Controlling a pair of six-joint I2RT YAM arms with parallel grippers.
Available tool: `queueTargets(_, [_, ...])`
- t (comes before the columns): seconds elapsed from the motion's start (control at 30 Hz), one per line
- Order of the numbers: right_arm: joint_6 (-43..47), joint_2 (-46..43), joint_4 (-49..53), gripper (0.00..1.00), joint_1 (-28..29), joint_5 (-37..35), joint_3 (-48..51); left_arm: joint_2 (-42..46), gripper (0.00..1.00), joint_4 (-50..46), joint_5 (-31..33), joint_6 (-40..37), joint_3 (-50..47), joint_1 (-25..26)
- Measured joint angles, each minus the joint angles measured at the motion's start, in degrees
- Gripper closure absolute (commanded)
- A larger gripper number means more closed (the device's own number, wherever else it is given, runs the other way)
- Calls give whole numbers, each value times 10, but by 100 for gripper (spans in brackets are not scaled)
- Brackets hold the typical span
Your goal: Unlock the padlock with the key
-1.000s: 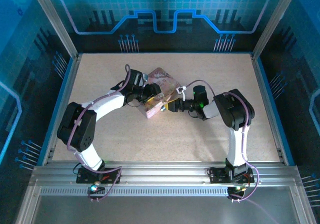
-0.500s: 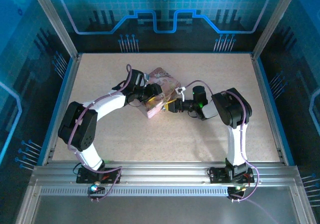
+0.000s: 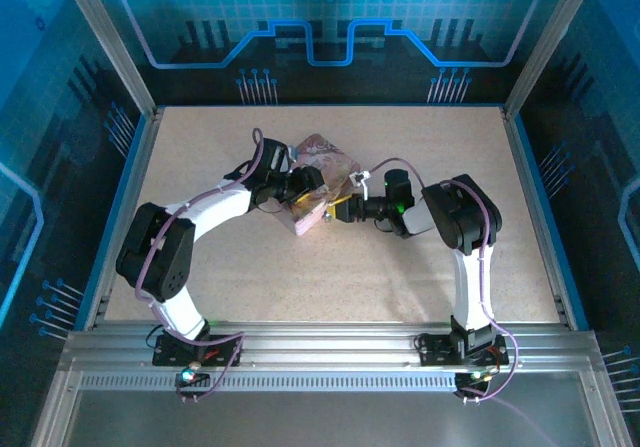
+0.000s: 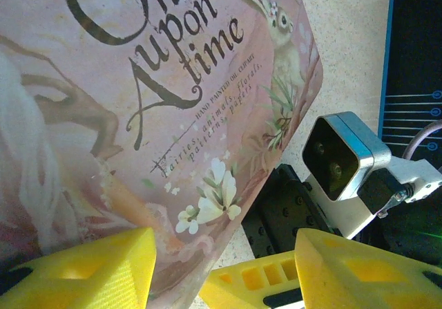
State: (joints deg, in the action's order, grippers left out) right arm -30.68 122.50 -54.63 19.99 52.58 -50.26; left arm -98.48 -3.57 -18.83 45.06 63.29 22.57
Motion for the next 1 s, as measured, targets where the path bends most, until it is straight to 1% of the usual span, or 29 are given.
queueTargets(0.07, [-2, 0, -4, 50, 0, 2, 0, 0, 43, 0, 1, 0, 0, 0])
queueTargets(0.47, [-10, 2, -11, 59, -1, 4, 0, 0, 43, 0, 1, 0, 0, 0])
queueTargets(0.87, [-6, 5, -11, 79, -2, 0, 7, 0, 43, 0, 1, 0, 0, 2])
queueTargets(1.0, [1, 5, -7, 87, -3, -3, 7, 0, 43, 0, 3, 0, 0, 2])
